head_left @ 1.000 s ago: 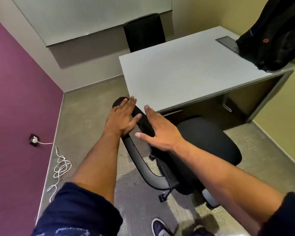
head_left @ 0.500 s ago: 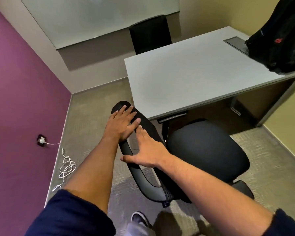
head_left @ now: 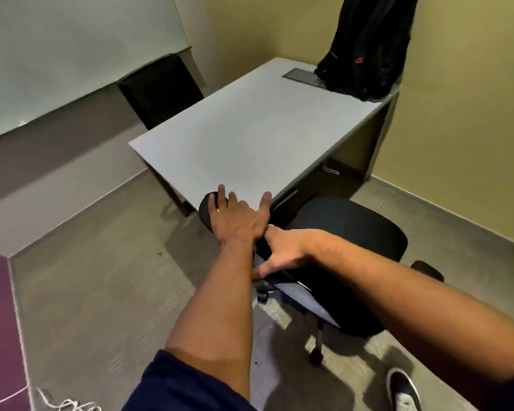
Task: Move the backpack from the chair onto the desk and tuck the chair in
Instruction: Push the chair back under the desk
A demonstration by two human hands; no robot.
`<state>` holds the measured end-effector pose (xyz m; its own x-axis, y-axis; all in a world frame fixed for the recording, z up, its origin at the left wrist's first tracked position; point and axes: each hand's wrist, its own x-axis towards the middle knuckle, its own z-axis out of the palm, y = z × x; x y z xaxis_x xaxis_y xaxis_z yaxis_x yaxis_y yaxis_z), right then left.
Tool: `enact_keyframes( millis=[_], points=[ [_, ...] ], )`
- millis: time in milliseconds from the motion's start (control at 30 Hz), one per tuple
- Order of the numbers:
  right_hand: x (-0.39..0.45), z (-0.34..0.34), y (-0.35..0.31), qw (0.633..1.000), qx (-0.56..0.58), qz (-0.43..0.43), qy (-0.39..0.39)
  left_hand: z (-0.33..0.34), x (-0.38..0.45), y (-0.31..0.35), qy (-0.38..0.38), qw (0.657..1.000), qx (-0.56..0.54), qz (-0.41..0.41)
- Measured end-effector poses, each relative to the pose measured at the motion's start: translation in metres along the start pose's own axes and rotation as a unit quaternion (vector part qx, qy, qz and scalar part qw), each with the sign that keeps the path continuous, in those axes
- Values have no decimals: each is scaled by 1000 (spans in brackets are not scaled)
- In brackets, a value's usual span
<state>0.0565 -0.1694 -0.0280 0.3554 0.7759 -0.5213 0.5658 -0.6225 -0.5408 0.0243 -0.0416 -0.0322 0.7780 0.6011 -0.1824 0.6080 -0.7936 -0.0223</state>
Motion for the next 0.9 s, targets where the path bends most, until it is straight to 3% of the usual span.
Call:
enact_keyframes(
  millis=[133,267,333,467,700,900],
  points=[
    [-10,18,-9,995,14,41,88,1,-2,-7,-4,998,-17,64],
    [-18,19,1,991,-59,65,101,2,-5,-7,-34,961,-46,271],
    [-20,19,9,991,-69,70,95,3,-13,-5,-38,944,-54,323],
    [-36,14,23,991,-65,66,93,2,-32,8,-7,937,-85,339],
    [-58,4,46,978,-179,89,64,-1,-48,42,14,931,-140,336],
    [-86,-8,77,980,-126,126,93,7,-46,57,33,931,-161,327]
  ],
)
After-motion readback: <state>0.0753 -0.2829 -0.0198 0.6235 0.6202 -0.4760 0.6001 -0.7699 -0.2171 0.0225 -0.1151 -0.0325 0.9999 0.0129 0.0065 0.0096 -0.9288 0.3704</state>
